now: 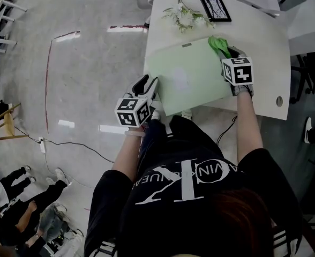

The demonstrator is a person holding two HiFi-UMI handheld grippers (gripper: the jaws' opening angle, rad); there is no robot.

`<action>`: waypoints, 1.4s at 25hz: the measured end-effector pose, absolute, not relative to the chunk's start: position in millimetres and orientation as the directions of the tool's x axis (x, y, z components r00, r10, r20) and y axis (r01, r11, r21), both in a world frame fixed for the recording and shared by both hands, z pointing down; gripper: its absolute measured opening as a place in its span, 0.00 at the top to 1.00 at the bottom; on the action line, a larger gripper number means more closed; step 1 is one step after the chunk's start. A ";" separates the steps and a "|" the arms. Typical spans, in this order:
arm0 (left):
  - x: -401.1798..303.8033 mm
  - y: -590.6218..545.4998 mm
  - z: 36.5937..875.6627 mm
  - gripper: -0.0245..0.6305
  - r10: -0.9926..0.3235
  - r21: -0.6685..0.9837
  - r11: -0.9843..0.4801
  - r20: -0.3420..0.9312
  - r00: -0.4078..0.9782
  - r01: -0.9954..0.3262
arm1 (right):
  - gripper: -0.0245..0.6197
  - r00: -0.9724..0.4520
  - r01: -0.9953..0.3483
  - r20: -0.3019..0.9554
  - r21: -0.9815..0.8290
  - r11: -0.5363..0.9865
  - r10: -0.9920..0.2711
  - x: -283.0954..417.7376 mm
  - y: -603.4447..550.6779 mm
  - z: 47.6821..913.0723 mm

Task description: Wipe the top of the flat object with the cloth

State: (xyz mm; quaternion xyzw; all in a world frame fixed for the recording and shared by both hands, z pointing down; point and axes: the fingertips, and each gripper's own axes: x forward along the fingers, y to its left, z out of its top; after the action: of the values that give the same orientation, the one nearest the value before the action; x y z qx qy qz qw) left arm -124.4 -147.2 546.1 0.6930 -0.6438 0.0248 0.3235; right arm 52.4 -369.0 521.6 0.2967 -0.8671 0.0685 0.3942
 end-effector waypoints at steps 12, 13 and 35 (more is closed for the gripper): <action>-125.5 -152.1 546.9 0.70 -0.870 0.411 0.026 0.458 0.181 -0.911 | 0.83 -0.476 -0.619 0.710 0.149 0.771 -0.519 62.0 -378.3 522.8; -126.2 -153.7 546.6 0.70 -0.868 0.408 0.026 0.461 0.181 -0.913 | 0.83 -0.475 -0.624 0.708 0.148 0.768 -0.522 62.0 -379.5 522.6; -91.3 -122.8 541.9 0.68 -0.821 0.531 -0.080 0.445 0.358 -0.843 | 0.83 -0.750 -0.315 0.636 -0.103 0.943 -0.181 -62.1 -180.1 495.3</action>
State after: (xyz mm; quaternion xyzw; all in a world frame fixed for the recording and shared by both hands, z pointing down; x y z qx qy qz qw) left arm -91.3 -122.8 541.9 0.7347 -0.5664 0.0150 0.3730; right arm -62.1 -180.1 495.3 0.1334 -0.9299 0.1024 0.3272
